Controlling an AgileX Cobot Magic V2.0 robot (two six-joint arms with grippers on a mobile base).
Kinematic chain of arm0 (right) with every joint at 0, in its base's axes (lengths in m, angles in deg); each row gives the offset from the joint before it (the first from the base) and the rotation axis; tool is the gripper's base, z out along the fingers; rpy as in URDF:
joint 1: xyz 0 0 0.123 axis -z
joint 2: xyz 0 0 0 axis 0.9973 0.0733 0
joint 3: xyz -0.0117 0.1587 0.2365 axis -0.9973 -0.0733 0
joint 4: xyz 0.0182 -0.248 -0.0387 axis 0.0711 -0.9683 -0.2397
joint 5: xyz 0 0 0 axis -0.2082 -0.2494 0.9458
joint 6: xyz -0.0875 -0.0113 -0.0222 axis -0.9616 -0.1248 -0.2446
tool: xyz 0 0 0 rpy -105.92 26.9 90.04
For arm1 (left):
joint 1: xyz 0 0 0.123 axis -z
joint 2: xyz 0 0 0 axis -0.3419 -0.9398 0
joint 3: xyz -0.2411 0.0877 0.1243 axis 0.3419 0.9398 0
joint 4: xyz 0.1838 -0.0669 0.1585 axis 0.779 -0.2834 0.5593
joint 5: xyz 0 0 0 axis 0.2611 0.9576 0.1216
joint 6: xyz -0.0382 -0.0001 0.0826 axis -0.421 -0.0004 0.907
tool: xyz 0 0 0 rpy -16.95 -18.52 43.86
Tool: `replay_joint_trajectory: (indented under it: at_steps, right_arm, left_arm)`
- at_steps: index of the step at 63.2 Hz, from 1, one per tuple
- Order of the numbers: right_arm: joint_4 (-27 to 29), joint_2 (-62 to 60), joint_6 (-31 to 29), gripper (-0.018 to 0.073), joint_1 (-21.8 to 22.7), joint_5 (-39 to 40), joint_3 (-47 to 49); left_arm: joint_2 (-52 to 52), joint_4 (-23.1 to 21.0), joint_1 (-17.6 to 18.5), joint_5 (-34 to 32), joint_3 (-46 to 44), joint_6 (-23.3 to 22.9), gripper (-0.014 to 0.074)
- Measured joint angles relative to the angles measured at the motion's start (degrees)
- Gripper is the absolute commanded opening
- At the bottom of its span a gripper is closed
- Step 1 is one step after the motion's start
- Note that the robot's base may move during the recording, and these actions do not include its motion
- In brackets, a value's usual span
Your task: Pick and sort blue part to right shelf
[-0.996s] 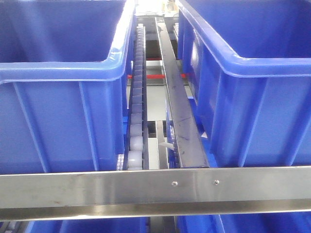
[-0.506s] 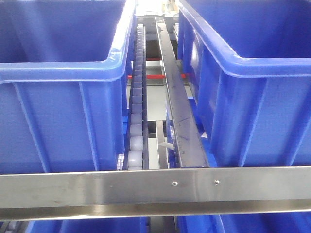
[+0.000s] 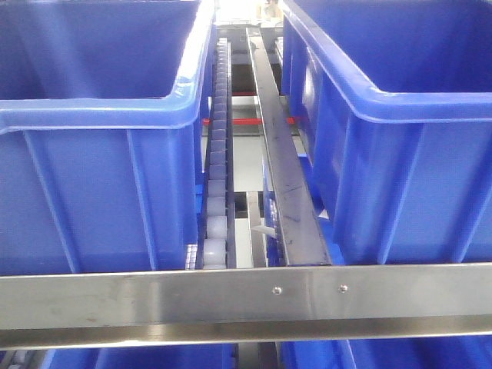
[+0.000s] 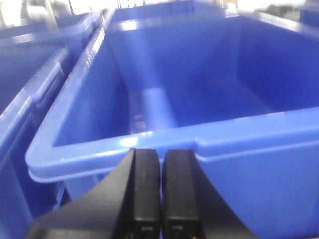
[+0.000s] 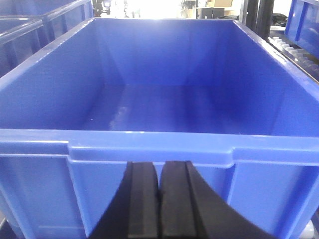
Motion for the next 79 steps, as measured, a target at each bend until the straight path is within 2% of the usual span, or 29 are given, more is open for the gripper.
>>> replay_joint_trajectory:
  at_steps: [12,20,29,79]
  right_arm:
    - [0.0,0.0,0.0,0.0055,0.0,0.0,0.0]
    - [0.0,0.0,0.0,0.0055,0.0,0.0,0.0]
    - [0.0,0.0,0.0,0.0055,0.0,0.0,0.0]
    - [0.0,0.0,0.0,0.0055,0.0,0.0,-0.1]
  left_arm:
    - [0.1,0.2,0.0,-0.4,0.0,-0.2,0.0123]
    - [0.1,2.4,0.0,-0.5,0.0,-4.9,0.0123]
    - [0.1,2.9,0.0,-0.5,0.0,-6.5,0.0123]
    - [0.1,2.7,0.0,-0.5,0.0,-6.7,0.0123]
